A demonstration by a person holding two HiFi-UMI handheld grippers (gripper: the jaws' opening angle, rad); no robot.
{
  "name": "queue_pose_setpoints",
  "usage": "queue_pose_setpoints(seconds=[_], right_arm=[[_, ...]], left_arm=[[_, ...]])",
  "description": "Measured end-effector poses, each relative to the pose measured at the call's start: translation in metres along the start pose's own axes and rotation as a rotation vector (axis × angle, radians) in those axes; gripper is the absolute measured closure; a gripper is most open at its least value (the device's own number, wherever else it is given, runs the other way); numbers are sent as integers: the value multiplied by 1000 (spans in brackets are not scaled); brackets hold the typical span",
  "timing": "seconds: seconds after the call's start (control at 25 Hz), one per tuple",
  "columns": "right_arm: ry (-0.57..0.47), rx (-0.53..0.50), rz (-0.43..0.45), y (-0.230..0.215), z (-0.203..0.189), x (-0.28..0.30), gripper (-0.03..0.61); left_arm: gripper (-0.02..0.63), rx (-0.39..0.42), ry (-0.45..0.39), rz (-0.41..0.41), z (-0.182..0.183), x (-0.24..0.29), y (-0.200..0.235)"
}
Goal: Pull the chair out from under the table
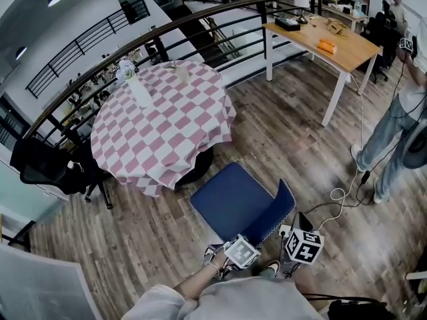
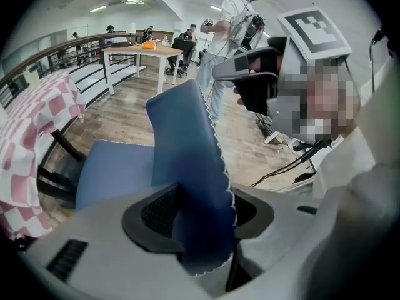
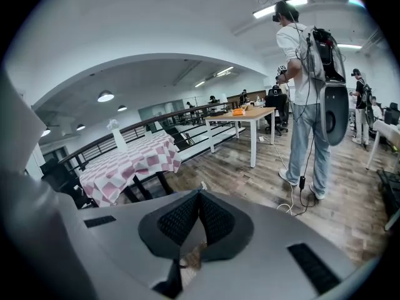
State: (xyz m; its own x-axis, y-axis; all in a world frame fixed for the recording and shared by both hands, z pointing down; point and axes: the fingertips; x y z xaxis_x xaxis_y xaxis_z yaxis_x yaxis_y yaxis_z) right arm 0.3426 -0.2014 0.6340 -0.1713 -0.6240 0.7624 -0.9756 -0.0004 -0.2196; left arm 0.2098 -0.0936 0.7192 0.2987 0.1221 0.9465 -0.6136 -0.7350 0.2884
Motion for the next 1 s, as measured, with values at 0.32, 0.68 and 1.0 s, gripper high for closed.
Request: queue_pose_setpoints(seconds=[0.32, 0.68, 1.0], right_arm=[[-2, -12, 2, 10, 15, 1, 561], [-26, -56, 29, 44, 39, 0, 561], [-21, -214, 139, 131, 62, 24, 561]], left_arm=[[416, 138, 131, 48, -8, -2, -4], [413, 129, 46, -75, -9, -63, 8], [514, -135, -359, 174, 11, -158, 104]])
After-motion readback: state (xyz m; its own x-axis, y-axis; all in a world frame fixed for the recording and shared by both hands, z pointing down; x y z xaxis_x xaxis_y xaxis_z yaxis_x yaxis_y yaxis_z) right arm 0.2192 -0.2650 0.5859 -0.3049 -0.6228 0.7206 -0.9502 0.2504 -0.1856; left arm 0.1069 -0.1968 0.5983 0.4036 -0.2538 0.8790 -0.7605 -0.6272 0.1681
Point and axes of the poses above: the fingertips, and each gripper's own axes: x forward along the fingers, y to its left, z out of its top, and after that the axes turned 15 degrees about y, right-handed
